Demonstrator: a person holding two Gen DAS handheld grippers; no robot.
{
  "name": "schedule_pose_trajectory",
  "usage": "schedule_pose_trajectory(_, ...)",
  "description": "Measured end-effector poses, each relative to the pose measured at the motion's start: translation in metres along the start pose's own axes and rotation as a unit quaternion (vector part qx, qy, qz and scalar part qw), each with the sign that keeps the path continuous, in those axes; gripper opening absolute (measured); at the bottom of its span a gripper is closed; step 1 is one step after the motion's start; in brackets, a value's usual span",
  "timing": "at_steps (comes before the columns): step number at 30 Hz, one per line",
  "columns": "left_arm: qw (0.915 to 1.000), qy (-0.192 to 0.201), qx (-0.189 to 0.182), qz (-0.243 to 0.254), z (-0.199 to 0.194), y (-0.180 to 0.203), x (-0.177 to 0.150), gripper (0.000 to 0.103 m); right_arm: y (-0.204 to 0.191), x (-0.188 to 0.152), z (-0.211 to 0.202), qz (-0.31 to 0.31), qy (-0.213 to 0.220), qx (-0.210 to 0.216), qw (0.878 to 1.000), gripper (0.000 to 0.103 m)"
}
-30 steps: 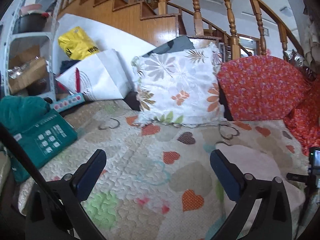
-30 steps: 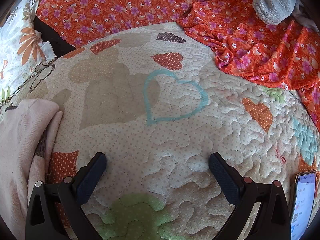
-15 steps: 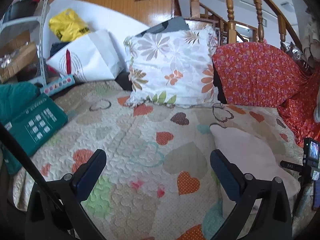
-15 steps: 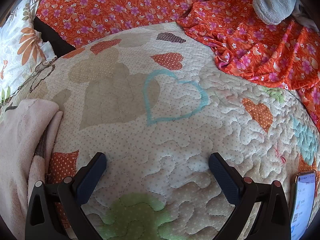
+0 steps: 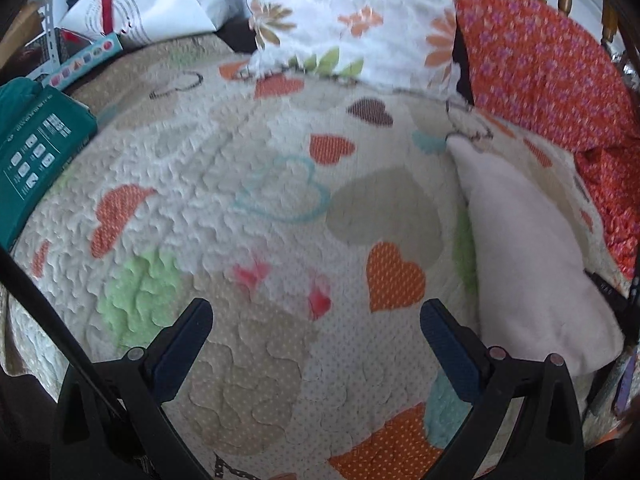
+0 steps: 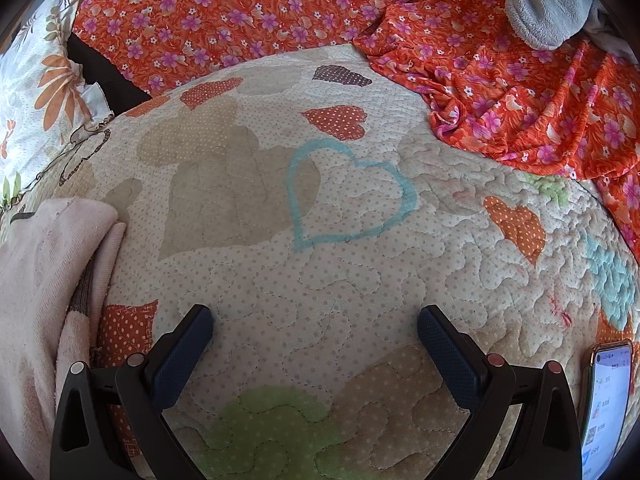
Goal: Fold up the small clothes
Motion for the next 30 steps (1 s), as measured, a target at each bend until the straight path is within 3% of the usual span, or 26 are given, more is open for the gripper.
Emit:
schedule_pose_trajectory(8, 0.9966, -0.072, 0.015, 0.036, 0.041, 0.012, -0.029, 0.103, -0.003, 0.002, 0.004, -0.006, -0.001, -0.008, 1.000, 0.103)
schedule_pose_trajectory(24, 0.9974, -0.052, 0.027, 0.043, 0.042, 0.013, -0.033, 0.103, -0.002, 0.003, 0.004, 0.000, 0.001, -0.002, 1.000, 0.103)
schedule_pose_trajectory(30, 0.9976, -0.046, 0.027, 0.044, 0.042, 0.012, -0.033, 0.103, -0.003, 0.005, 0.006, 0.013, -0.050, 0.000, 0.999, 0.103)
Point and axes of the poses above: each gripper's, at about its wrist camera, not at the fingertips, and z roughly the way its jaws point, y to its right, x to its top, the point moved 7 cm from there along z, roughly the way its jaws point, and after that the axes turned 8 degrees about -x, right-handed, at the moved point
